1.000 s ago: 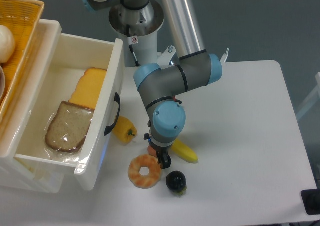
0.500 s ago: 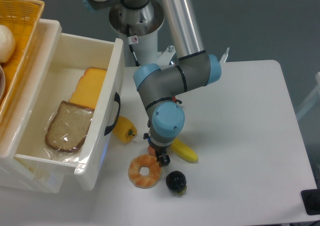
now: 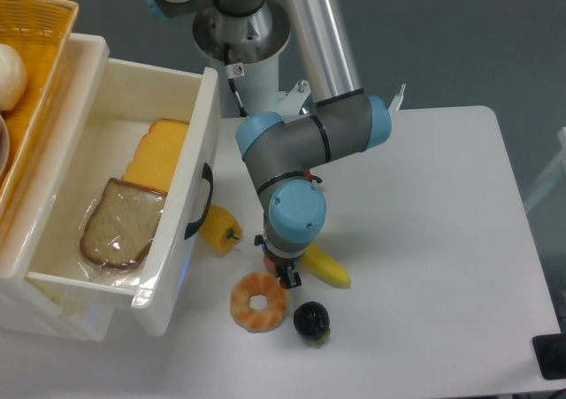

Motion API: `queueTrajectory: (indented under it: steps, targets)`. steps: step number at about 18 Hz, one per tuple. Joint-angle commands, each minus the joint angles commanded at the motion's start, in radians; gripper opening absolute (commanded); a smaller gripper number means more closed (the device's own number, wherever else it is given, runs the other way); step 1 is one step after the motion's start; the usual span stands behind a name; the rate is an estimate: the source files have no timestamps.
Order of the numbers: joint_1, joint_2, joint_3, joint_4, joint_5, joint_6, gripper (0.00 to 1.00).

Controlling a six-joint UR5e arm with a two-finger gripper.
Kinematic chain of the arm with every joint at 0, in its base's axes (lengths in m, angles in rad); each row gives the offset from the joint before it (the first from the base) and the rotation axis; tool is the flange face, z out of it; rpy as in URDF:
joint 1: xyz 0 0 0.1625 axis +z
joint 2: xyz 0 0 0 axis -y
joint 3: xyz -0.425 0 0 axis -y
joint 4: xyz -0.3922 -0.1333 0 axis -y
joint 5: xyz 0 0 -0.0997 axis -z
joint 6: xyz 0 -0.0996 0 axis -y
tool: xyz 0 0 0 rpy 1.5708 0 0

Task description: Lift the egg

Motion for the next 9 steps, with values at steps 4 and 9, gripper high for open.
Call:
queueTrajectory:
  steps: [4,9]
  targets:
    - [0.000,0.000,0.000,0.000,0.000,0.006,0.36]
    - [0.000,0.009,0.003,0.000,0.002,0.005,0.32]
